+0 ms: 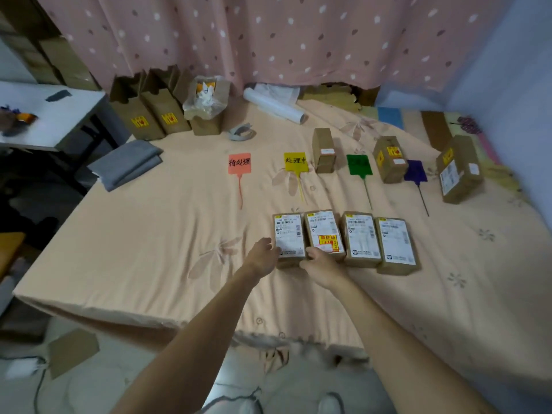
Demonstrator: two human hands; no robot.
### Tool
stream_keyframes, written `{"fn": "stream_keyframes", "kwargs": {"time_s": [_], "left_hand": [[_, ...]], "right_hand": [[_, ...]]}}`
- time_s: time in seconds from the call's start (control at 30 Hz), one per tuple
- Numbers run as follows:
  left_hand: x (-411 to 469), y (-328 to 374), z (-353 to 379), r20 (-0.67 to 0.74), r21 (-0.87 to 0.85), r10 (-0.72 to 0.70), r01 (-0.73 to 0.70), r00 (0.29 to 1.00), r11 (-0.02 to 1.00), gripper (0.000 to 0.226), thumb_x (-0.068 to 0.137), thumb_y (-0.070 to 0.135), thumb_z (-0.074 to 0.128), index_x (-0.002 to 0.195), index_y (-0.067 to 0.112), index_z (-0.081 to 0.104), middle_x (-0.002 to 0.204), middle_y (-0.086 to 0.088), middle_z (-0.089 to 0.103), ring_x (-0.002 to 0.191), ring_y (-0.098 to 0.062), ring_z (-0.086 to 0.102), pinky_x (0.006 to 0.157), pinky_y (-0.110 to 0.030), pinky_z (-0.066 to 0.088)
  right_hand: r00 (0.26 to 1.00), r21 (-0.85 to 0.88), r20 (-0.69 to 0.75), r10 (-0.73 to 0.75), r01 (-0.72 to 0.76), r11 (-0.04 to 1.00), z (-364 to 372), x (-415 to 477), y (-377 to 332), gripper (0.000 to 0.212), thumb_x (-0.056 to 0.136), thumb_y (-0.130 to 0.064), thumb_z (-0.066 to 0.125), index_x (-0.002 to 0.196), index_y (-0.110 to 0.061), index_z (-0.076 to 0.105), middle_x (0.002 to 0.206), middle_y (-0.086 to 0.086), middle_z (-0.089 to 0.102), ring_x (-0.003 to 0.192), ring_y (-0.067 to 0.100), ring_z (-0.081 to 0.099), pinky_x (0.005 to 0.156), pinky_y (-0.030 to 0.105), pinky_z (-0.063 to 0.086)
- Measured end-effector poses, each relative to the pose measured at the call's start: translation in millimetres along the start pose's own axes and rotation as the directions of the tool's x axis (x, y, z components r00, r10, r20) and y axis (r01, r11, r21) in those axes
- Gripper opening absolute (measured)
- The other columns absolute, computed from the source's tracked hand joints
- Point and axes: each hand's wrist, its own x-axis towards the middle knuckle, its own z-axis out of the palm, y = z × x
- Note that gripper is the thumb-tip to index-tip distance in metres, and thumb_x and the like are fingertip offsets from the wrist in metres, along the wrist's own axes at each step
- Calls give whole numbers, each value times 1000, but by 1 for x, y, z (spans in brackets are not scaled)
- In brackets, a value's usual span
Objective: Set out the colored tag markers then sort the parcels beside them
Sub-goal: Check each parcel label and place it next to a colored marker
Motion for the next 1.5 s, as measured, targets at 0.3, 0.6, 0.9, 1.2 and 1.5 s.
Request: {"fn": "stream_keyframes", "kwargs": {"time_s": [0.3,0.6,0.9,1.2,1.5], "left_hand": [[6,-38,30,-23,-207,69,-73,997,976,35,100,3,49,132,8,62,128,-11,70,119,-27,66,108,-40,48],[-29,46,1,-267,-284,117,-194,957,939,34,103,19,48,131,11,64,119,-14,72,111,-33,67,101,-49,52],[-99,180,-46,-368,-487,291,-449,883,749,19,99,19,58,117,13,62,93,2,71,77,-12,68,75,-33,57],[-147,258,-70,-447,-526,424,-614,788,588,24,94,17,66,117,15,59,110,-3,72,96,-20,71,65,-21,57],[-184,279,-57,-503,-301,576,-755,645,583,58,71,34,87,118,24,54,104,9,68,82,8,68,59,-10,52]], "right_hand": [[997,290,-70,16,5,957,23,14,25,46,86,3,50,118,-30,60,114,-10,69,107,10,63,87,25,50],[952,317,-272,-141,227,921,-21,-13,-52,38,94,-16,56,132,-19,61,129,-3,66,115,10,61,85,18,46],[770,297,-536,-347,556,776,-97,-86,-162,26,95,-32,65,114,-15,62,119,2,67,100,9,66,85,30,55],[659,305,-583,-476,720,623,-148,-140,-227,25,96,-35,65,113,-19,57,112,-2,69,105,14,67,88,32,56],[835,744,-406,-372,538,396,-169,-152,-237,27,98,-19,59,125,-18,63,117,12,74,101,29,71,101,55,52]]}}
